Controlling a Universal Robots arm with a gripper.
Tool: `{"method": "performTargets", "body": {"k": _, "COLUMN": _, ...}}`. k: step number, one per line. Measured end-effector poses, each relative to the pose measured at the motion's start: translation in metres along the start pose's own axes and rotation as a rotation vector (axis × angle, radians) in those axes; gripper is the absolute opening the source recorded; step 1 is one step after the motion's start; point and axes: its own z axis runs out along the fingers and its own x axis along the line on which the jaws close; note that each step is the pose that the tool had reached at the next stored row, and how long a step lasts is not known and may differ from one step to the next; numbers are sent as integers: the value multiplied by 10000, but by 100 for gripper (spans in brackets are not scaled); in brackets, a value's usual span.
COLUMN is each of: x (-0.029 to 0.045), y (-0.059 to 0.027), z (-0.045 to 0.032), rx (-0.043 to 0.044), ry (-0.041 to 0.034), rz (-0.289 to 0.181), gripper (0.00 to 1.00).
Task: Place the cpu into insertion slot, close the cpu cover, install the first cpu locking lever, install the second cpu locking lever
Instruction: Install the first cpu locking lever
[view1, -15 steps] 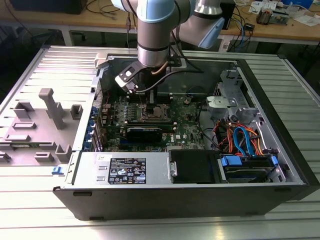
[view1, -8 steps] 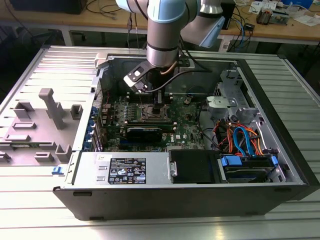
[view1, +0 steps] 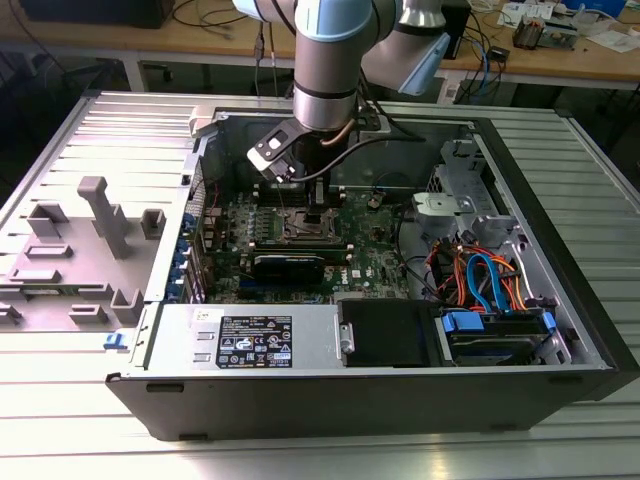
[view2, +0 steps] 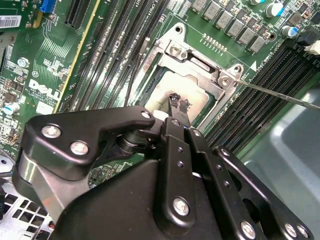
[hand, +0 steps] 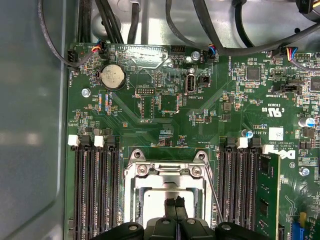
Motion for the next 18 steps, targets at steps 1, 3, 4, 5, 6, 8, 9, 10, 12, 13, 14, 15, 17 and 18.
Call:
{"method": "performTargets", "body": {"k": 1, "x": 0, "y": 0, "z": 0, "rx": 0, "ry": 1, "rz": 0, "gripper": 11}}
{"method": "performTargets", "body": {"k": 3, "x": 0, "y": 0, "z": -1, "rx": 0, "ry": 0, "rz": 0, "gripper": 11}}
{"method": "performTargets", "body": {"k": 4, "x": 0, "y": 0, "z": -4, "rx": 2, "ry": -2, "rz": 0, "gripper": 11}}
{"method": "performTargets", "body": {"k": 5, "x": -1, "y": 0, "z": -10, "rx": 2, "ry": -3, "rz": 0, "gripper": 11}}
{"method": "performTargets", "body": {"k": 6, "x": -1, "y": -1, "z": -17, "rx": 1, "ry": -2, "rz": 0, "gripper": 11}}
{"method": "performTargets", "body": {"k": 8, "x": -1, "y": -1, "z": -31, "rx": 0, "ry": -1, "rz": 0, "gripper": 11}}
{"method": "performTargets", "body": {"k": 9, "x": -2, "y": -1, "z": -42, "rx": 0, "ry": -1, "rz": 0, "gripper": 11}}
{"method": "performTargets", "body": {"k": 10, "x": -3, "y": -2, "z": -64, "rx": 0, "ry": -1, "rz": 0, "gripper": 11}}
{"method": "performTargets", "body": {"k": 12, "x": -4, "y": -2, "z": -99, "rx": -1, "ry": 1, "rz": 0, "gripper": 11}}
{"method": "performTargets", "body": {"k": 13, "x": -4, "y": -3, "z": -113, "rx": 0, "ry": 0, "rz": 0, "gripper": 11}}
{"method": "performTargets", "body": {"k": 14, "x": -5, "y": -3, "z": -125, "rx": 0, "ry": 0, "rz": 0, "gripper": 11}}
{"method": "performTargets", "body": {"k": 15, "x": -6, "y": -3, "z": -141, "rx": 0, "ry": 0, "rz": 0, "gripper": 11}}
{"method": "performTargets", "body": {"k": 17, "x": -7, "y": -4, "z": -176, "rx": 0, "ry": 0, "rz": 0, "gripper": 11}}
{"method": "performTargets", "body": {"k": 18, "x": -8, "y": -5, "z": -204, "rx": 0, "ry": 0, "rz": 0, "gripper": 11}}
